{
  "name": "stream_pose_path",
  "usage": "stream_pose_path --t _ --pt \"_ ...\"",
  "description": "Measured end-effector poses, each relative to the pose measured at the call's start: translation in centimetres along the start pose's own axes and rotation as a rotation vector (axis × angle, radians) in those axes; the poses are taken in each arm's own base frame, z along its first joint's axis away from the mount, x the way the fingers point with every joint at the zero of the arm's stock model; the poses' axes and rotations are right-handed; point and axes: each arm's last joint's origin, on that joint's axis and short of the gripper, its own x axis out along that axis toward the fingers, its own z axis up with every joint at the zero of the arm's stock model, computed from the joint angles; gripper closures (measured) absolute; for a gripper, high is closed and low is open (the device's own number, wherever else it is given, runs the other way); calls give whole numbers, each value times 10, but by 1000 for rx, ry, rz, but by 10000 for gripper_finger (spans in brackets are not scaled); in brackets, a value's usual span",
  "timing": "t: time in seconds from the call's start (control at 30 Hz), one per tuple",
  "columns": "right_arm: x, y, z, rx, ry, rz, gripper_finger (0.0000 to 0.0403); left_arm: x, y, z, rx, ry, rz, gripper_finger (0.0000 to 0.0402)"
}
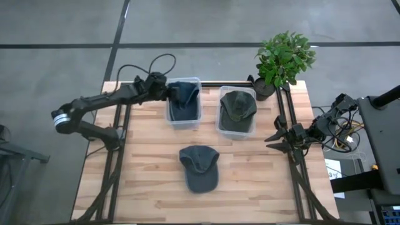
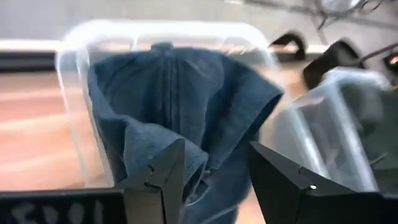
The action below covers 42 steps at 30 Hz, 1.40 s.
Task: Pick & Place hat
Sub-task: Put the top gray cap into the left transparent bin, then put the gray cap into the left transparent bin
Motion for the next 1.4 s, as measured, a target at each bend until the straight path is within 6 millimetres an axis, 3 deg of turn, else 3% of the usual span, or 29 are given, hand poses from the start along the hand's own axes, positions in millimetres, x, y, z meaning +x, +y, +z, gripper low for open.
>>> stream_pose_path --t 0.17,0.27,0.4,0.5,0.57,0.77,0.9,1.03,1.17,1.4 --pt "0 0 0 21 -1 0 316 24 5 -4 -28 117 0 236" --pt "0 0 0 26 -1 0 316 25 -2 2 -44 126 -34 236" --pt "0 0 0 28 -2 0 316 3 -22 22 0 57 -132 236" --pt "0 0 0 29 -3 1 316 -29 -43 32 22 26 -249 236" --pt "0 0 0 29 -3 1 316 -51 -56 27 48 50 -315 236" --pt "0 0 0 28 -2 0 316 -114 -88 -27 79 204 -427 236" --pt "0 0 0 28 -2 1 316 -146 -90 -72 32 257 -357 236" --pt "0 0 0 28 -1 1 316 -165 -87 -111 -55 287 -294 236" --pt "0 0 0 27 1 1 316 -166 -85 -150 -121 336 -247 236" --pt "0 1 -2 11 23 46 316 -138 -86 -200 -106 372 -92 236"
